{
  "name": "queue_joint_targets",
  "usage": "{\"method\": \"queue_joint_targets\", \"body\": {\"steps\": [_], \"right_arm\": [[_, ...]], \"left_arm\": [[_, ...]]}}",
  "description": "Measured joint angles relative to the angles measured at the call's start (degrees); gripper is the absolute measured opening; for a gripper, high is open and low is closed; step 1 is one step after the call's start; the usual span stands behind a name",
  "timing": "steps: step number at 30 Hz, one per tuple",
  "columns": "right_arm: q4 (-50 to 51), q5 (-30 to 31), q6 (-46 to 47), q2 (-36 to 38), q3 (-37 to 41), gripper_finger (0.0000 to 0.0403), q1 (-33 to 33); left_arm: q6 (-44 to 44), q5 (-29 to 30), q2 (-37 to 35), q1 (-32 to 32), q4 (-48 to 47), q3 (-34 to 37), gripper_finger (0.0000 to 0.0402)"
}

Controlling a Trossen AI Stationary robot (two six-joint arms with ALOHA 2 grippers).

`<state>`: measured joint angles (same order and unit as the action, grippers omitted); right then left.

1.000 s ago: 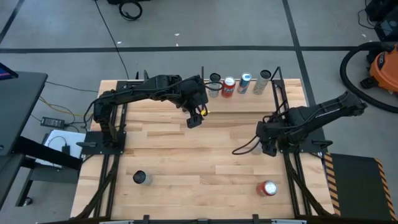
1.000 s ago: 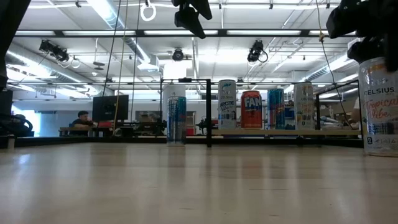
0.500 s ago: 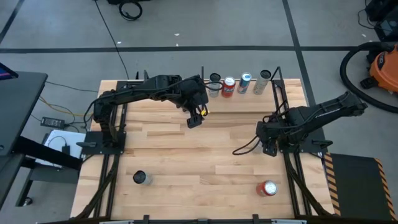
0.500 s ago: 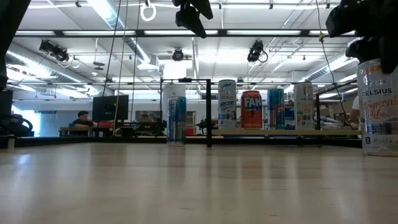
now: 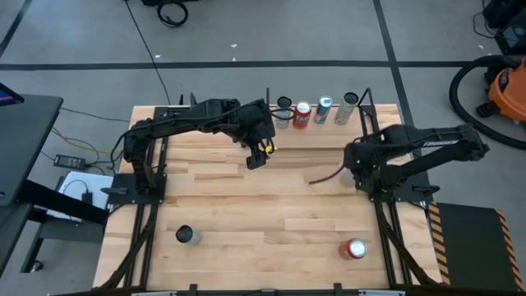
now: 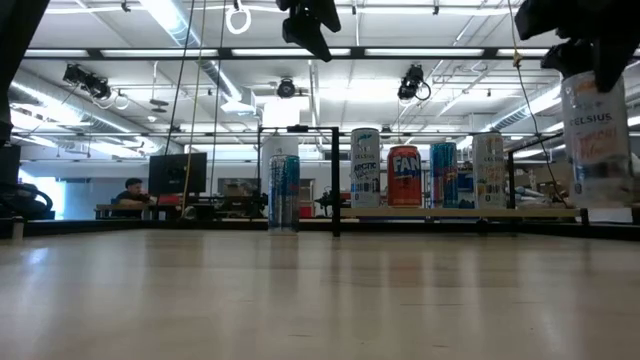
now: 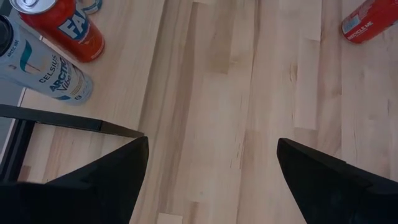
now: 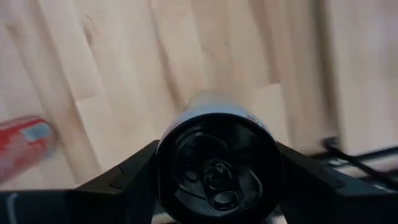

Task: Place canned beverage on shelf
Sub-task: Put the white yellow soda can on the shelf aligned with the other white yellow soda can

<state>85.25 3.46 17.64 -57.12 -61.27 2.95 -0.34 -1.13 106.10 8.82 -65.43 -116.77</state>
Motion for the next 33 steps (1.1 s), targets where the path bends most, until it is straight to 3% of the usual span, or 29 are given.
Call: {"method": "queue_joint_targets", "body": {"steps": [7,12,27,33], "right_arm": [[1.7,0.2,-17.3,0.0,-5.0,0.0263,-9.7],[2.8,4.1,-27.5,0.0,-5.6,0.0263,-17.3],[0.1,4.4,-45.3,-8.6,-5.7,0.0263,-38.4],[-2.8,2.6,-51.1,-10.3,-10.3,0.0263,-45.2]], "left_arm": [[0.0,0.0,0.0,0.0,-1.8,0.0,0.0357],[0.2,0.0,0.0,0.0,-2.5,0.0,0.0357],[1.0,0.0,0.0,0.0,-3.2,0.0,0.0357],[1.0,0.0,0.0,0.0,-3.5,0.0,0.0357]]}}
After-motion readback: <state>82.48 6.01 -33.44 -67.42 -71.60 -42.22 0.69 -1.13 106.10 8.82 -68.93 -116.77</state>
